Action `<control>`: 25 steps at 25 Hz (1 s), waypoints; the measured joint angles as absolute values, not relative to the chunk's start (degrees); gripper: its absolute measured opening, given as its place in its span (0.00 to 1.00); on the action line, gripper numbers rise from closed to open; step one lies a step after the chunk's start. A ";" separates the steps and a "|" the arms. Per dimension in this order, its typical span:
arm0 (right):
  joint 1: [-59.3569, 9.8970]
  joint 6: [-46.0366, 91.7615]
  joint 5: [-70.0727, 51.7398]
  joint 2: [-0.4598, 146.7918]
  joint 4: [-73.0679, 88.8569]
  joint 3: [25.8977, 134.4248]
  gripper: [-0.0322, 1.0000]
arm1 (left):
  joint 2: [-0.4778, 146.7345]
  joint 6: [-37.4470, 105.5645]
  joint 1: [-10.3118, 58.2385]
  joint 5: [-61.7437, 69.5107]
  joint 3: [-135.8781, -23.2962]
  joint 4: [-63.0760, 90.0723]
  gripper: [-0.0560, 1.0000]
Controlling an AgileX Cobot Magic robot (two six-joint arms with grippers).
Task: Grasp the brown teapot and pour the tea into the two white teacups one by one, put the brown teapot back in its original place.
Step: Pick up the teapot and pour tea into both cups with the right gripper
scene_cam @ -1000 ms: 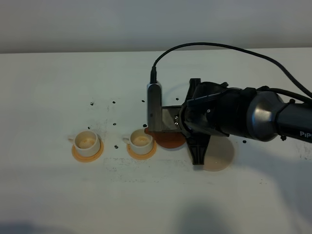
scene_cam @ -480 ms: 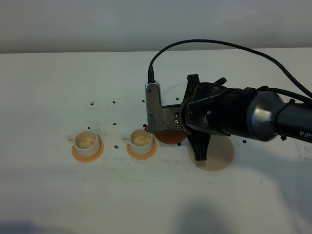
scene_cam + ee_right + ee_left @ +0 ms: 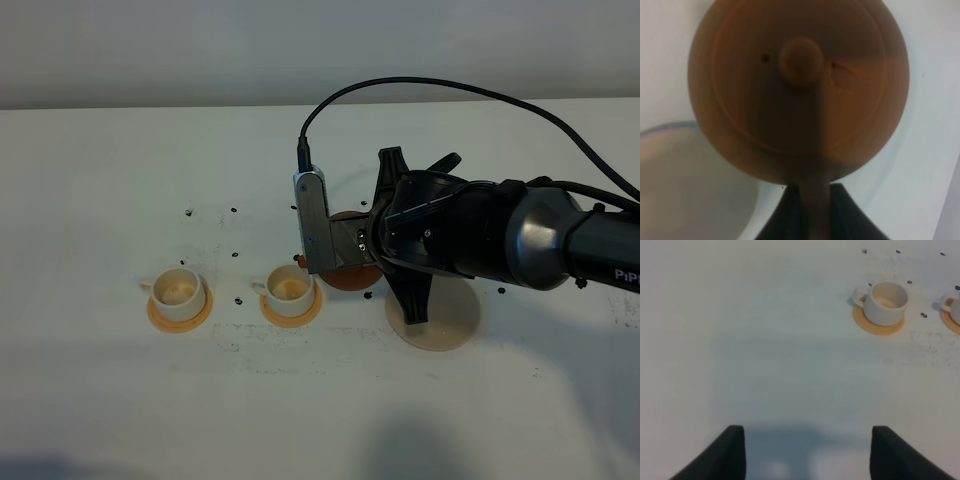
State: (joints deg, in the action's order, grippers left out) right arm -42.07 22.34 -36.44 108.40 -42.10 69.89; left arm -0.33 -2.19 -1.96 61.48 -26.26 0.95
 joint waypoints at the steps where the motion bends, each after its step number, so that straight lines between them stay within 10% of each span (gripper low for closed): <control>1: -42.07 22.46 -36.44 108.40 -42.28 69.89 0.15 | -0.33 -2.19 -1.96 61.48 -26.26 0.95 0.56; 25: -42.07 27.28 -35.00 108.40 -47.19 69.89 0.15 | -0.33 -2.19 -1.96 61.48 -26.26 0.95 0.56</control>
